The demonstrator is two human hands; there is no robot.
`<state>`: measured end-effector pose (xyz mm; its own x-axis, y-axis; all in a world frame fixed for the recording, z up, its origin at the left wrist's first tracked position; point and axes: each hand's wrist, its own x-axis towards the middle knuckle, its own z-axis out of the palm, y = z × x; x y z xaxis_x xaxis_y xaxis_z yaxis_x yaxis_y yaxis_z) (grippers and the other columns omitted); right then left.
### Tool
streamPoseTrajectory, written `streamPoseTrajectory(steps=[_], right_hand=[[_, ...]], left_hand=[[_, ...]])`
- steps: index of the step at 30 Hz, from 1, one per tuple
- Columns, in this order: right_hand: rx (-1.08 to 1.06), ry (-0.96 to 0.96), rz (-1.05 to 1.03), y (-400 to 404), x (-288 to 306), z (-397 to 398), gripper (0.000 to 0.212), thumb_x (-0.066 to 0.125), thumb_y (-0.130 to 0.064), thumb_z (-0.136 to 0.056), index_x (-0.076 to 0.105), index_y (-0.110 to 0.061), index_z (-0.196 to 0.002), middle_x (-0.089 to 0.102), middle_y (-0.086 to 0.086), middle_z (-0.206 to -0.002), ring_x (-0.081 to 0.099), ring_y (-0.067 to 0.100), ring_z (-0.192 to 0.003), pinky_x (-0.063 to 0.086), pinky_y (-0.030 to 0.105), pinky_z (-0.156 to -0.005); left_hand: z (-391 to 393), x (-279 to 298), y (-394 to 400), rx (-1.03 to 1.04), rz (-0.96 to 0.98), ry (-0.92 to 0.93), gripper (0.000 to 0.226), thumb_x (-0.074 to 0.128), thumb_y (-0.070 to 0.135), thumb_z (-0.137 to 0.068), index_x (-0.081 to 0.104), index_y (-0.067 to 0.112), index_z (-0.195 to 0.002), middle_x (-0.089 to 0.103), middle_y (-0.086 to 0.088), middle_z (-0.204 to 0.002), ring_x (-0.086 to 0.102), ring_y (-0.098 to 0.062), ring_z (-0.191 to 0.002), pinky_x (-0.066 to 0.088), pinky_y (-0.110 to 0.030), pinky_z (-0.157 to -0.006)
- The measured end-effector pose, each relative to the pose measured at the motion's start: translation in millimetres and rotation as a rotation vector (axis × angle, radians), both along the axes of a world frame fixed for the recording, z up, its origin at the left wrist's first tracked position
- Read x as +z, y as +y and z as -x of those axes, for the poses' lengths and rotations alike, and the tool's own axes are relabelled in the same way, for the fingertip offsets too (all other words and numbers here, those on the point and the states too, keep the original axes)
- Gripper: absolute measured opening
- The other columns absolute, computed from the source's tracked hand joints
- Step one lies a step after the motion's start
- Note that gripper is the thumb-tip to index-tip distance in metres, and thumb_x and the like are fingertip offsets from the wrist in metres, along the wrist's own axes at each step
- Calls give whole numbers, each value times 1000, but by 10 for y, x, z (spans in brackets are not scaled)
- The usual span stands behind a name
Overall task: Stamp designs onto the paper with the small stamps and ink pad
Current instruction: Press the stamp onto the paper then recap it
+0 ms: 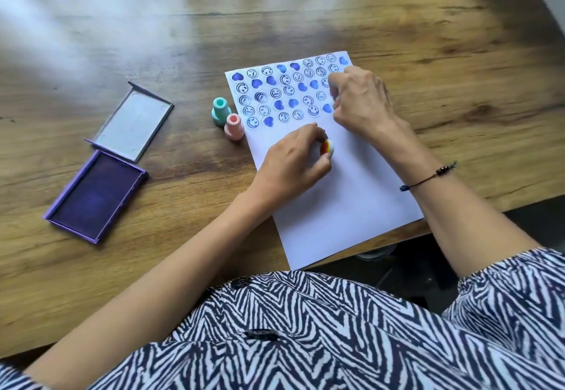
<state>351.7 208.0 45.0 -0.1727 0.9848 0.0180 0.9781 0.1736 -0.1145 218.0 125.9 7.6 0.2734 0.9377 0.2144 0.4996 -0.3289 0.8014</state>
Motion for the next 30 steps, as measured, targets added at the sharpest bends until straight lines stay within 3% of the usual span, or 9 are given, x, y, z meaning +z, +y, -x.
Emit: streamPoseTrajectory(steps=[10,12,14,17,19,25,30], right_hand=[[-60,29,78,-3,31,2,18,50,-4,-79,60,-11,-91,59,19,-108,58,40,-96,47,40,-74],[-133,171,63,22,83,-75,19,53,-3,-77,64,-9,-91,65,19,-106,60,35,-98,48,38,-77],[-254,382,-14,18,162,-183,17,56,-3,-74,67,-8,-87,70,18,-93,64,28,-85,50,35,-74],[-384,696,-63,-69,253,-302,18,54,-2,-68,64,-16,-75,64,8,-66,55,4,-45,48,21,-49],[-416,797,-35,-147,269,-331,18,56,-1,-70,59,-19,-68,59,2,-58,47,-1,-32,42,16,-39],[-412,1016,67,-378,315,-294,20,63,1,-74,57,-18,-69,58,4,-61,49,3,-33,42,18,-41],[-253,1226,195,-626,391,-50,12,67,-3,-78,61,-13,-76,63,1,-58,54,8,-40,50,21,-47]], left_hand=[[11,23,-6,-4,-8,4,26,57,16,-83,55,0,-103,67,-16,-108,62,-27,-103,47,-43,-86],[12,31,-5,-9,0,8,27,57,16,-83,55,0,-104,66,-16,-109,62,-28,-102,47,-42,-86],[18,37,-9,-11,5,5,27,57,17,-84,55,0,-105,66,-16,-109,62,-29,-101,46,-41,-86],[31,43,-2,-10,10,-9,27,57,17,-84,55,0,-105,67,-16,-109,62,-29,-100,47,-42,-87],[31,50,-1,-3,26,-30,26,57,17,-84,56,0,-105,67,-15,-107,62,-30,-97,47,-43,-86],[66,91,17,37,121,-174,20,58,17,-85,58,4,-101,68,-12,-102,63,-19,-93,44,-25,-82],[152,204,36,76,323,-509,15,59,14,-85,59,9,-99,62,-1,-92,57,-9,-81,48,-27,-80]])
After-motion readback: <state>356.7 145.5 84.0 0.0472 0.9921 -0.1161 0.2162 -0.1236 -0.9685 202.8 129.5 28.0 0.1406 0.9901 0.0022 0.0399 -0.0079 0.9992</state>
